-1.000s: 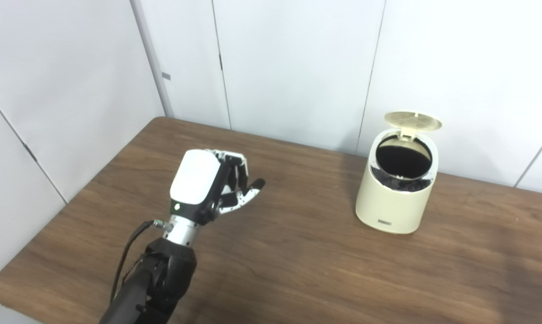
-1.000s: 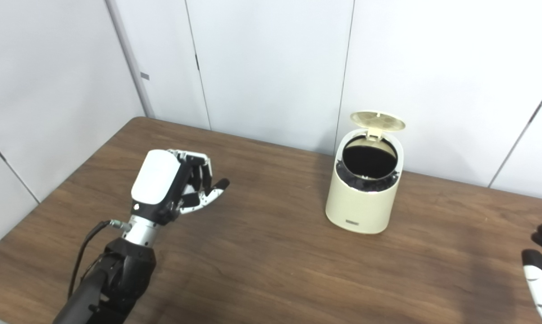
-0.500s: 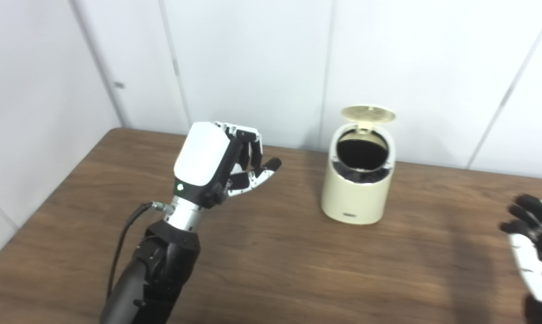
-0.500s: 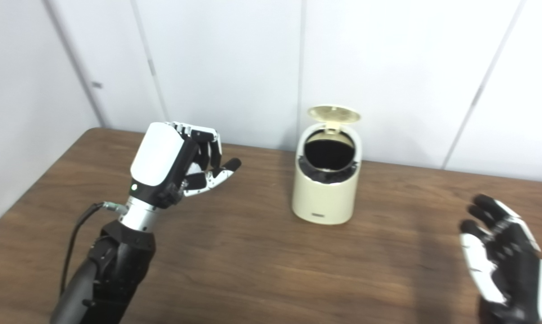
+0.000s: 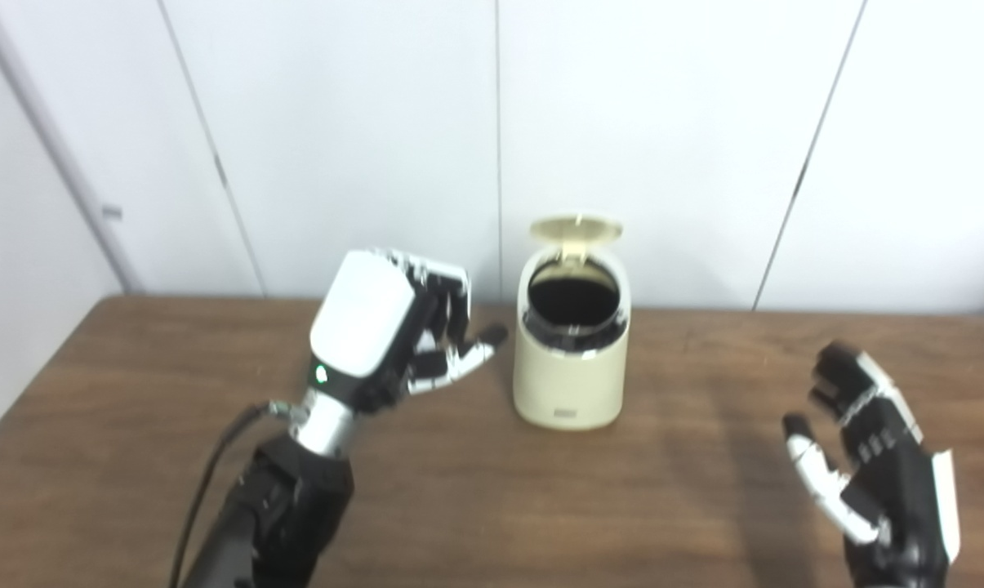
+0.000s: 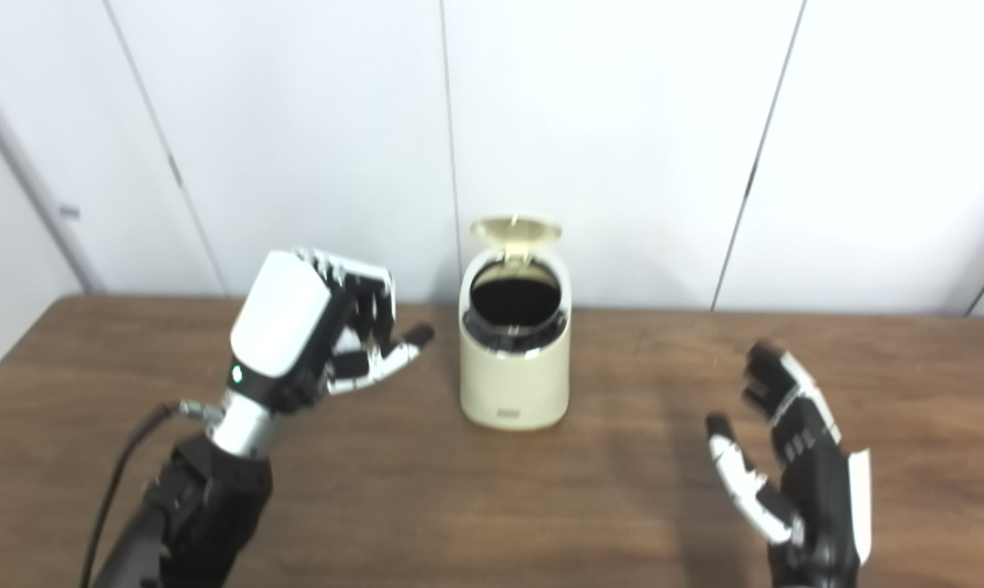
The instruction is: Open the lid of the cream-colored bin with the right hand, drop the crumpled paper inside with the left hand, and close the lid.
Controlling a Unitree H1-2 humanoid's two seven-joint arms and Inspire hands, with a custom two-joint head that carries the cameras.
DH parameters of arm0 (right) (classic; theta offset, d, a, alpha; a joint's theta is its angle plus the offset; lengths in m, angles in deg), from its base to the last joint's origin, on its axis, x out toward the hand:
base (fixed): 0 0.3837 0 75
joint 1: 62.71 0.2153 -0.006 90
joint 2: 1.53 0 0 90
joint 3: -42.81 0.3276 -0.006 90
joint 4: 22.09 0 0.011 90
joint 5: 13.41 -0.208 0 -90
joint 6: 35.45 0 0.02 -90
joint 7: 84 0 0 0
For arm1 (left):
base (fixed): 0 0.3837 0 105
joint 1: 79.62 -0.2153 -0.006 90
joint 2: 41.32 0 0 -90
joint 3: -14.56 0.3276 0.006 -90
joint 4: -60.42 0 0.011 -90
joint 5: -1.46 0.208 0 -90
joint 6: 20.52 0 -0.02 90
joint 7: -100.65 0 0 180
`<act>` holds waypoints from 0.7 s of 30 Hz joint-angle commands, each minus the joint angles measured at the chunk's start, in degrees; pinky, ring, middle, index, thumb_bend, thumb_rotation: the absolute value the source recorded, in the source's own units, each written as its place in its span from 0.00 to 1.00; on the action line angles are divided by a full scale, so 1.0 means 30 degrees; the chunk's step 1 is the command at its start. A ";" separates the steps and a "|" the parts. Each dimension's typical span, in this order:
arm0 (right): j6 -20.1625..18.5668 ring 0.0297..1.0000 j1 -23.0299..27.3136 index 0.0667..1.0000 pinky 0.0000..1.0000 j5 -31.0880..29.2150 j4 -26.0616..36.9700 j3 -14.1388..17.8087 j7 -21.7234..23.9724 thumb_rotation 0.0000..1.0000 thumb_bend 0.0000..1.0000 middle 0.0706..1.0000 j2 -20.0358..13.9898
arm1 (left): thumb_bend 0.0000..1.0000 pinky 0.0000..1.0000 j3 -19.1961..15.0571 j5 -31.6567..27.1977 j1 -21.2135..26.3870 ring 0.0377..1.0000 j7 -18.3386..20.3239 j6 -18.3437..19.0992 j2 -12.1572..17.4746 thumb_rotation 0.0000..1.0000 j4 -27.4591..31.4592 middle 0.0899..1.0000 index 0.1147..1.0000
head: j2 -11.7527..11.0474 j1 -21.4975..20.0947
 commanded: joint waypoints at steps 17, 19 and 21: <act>0.2746 0.76 0.0233 0.71 0.69 0.0303 -0.0717 -0.0677 -0.0572 0.22 0.23 0.74 0.0997 | 0.42 0.02 0.2075 0.1100 0.2885 0.03 -0.4083 -0.3898 -0.1628 0.16 -0.4144 0.03 0.02 | -0.1307 -0.1557; 0.2747 0.76 0.0226 0.71 0.69 0.0353 -0.0722 -0.0727 -0.0616 0.23 0.24 0.74 0.1052 | 0.40 0.02 0.2276 0.1296 0.3136 0.03 -0.4330 -0.3995 -0.1683 0.19 -0.4585 0.03 0.02 | -0.1380 -0.1626; 0.2738 0.76 0.0213 0.71 0.69 0.0428 -0.0713 -0.0765 -0.0673 0.22 0.23 0.74 0.1108 | 0.40 0.02 0.2440 0.1402 0.3344 0.03 -0.4659 -0.4136 -0.1674 0.20 -0.4972 0.03 0.02 | -0.1388 -0.1675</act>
